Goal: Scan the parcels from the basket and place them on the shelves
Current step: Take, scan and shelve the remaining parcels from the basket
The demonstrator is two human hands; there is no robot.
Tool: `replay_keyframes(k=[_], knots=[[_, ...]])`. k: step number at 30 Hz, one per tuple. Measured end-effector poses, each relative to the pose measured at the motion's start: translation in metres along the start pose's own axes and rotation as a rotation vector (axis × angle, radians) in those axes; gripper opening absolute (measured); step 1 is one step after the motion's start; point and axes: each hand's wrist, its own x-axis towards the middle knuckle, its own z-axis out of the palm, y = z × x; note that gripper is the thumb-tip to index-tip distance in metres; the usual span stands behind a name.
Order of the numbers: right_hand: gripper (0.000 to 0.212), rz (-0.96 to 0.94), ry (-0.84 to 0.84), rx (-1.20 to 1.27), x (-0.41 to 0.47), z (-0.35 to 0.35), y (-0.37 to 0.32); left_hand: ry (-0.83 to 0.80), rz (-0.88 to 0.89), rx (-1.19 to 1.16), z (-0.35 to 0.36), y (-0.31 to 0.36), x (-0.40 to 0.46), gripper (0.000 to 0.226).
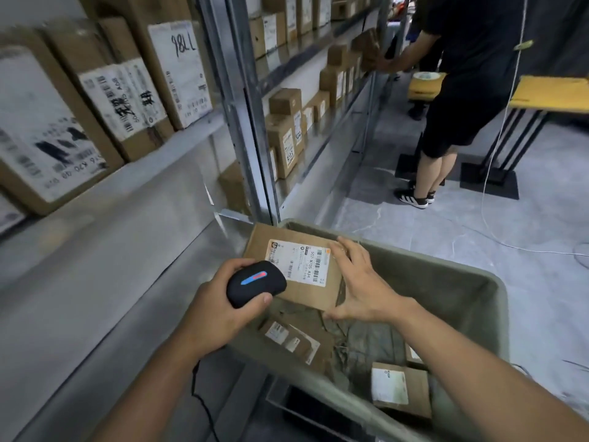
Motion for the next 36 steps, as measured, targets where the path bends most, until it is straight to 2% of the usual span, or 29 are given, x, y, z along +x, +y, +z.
replay_keyframes(k=[8, 18, 27, 36], knots=[[0.142, -0.093, -0.031, -0.066, -0.02, 0.006, -0.053, 0.035, 0.051, -0.003, -0.039, -0.012, -0.055, 0.066], [0.14, -0.154, -0.067, -0.081, -0.037, 0.01, -0.099, 0.025, 0.118, 0.069, -0.061, -0.004, -0.08, 0.059], [0.142, -0.254, -0.069, -0.085, -0.03, -0.014, -0.105, -0.034, 0.179, 0.242, -0.076, 0.024, -0.08, 0.067], [0.14, -0.326, -0.084, -0.056, -0.019, -0.028, -0.113, -0.018, 0.227, 0.447, -0.094, 0.047, -0.09, 0.069]])
